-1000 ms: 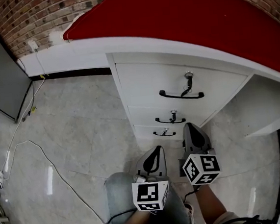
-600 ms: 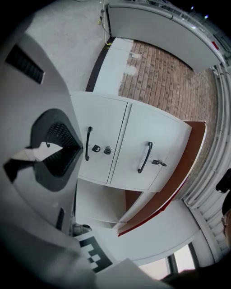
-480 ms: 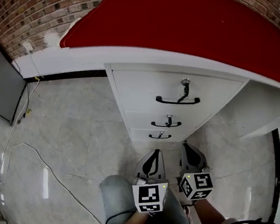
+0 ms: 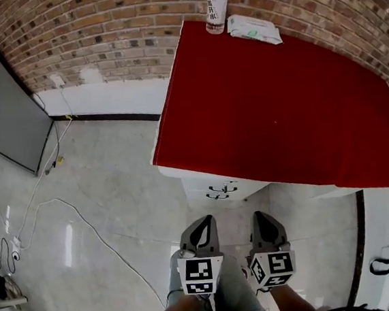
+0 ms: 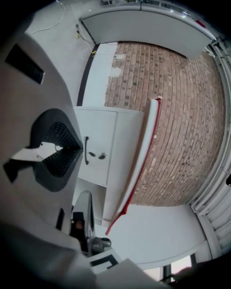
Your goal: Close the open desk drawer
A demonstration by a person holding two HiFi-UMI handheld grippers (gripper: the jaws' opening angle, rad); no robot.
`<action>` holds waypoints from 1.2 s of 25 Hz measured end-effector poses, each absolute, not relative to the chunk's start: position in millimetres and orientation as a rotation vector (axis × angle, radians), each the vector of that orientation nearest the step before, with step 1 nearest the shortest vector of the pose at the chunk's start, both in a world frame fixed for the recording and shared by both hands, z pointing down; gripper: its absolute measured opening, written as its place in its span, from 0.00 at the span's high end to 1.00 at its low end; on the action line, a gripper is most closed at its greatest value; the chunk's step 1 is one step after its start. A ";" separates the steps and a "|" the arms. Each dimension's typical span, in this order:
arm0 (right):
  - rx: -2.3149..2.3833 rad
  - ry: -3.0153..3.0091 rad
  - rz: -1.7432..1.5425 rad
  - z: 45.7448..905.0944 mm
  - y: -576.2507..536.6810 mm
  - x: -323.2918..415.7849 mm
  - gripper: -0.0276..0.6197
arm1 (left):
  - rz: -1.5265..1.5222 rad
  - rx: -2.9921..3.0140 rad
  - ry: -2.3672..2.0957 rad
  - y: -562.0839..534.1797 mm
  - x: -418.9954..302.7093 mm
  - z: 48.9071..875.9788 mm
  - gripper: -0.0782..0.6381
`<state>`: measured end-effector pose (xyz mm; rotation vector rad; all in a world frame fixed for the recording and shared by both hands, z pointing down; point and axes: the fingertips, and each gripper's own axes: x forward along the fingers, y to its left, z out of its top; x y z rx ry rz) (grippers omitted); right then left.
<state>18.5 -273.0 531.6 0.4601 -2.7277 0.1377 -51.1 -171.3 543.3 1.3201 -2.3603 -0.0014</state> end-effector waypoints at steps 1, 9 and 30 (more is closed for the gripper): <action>0.460 -2.725 0.131 506.0 -272.4 20.8 0.96 | 0.003 1.324 -2.361 -170.9 -49.9 516.7 0.88; 0.516 -2.768 0.106 285.1 -271.5 22.9 0.96 | 0.018 1.368 -2.438 -168.0 -58.3 287.0 0.88; 0.625 -2.889 0.134 109.3 -280.2 53.4 0.96 | -0.053 1.551 -2.486 -190.0 -16.8 99.8 0.88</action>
